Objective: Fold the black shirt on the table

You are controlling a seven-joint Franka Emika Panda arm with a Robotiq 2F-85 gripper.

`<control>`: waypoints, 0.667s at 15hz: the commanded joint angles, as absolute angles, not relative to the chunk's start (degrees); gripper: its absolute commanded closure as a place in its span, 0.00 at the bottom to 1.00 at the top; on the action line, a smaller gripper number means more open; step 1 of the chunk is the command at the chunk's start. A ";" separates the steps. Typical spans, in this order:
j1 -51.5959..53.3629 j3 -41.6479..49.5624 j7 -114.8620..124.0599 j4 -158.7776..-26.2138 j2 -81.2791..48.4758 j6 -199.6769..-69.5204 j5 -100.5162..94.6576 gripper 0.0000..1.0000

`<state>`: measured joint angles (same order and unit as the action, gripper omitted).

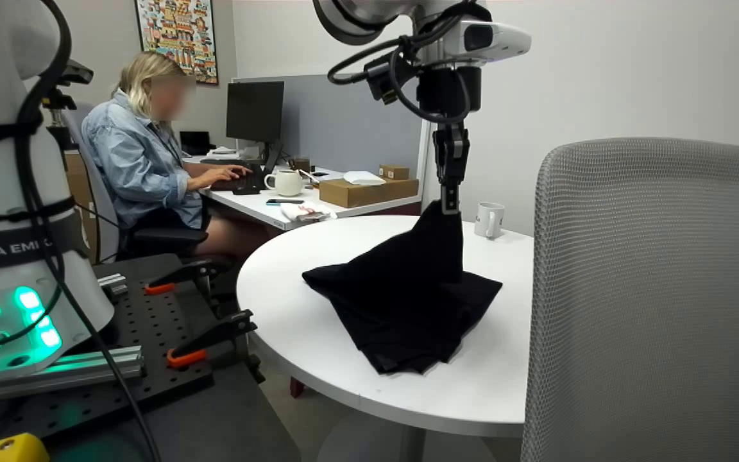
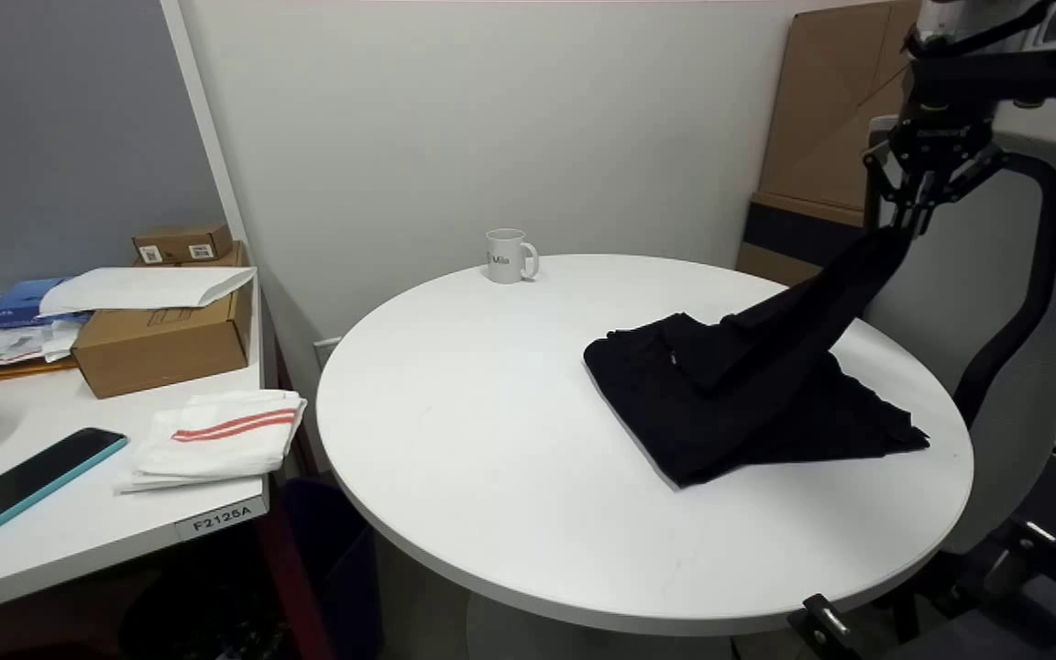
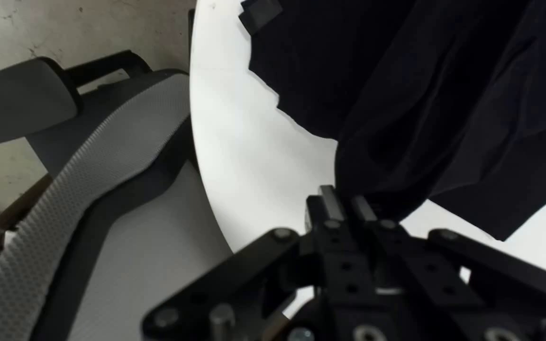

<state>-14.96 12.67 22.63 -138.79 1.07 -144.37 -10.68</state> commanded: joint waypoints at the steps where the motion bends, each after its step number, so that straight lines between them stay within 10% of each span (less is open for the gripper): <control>1: -16.64 15.22 22.53 -139.87 -0.62 -145.07 -11.54 0.59; 10: -15.58 15.65 22.60 -145.17 4.09 -146.14 -19.95 0.00</control>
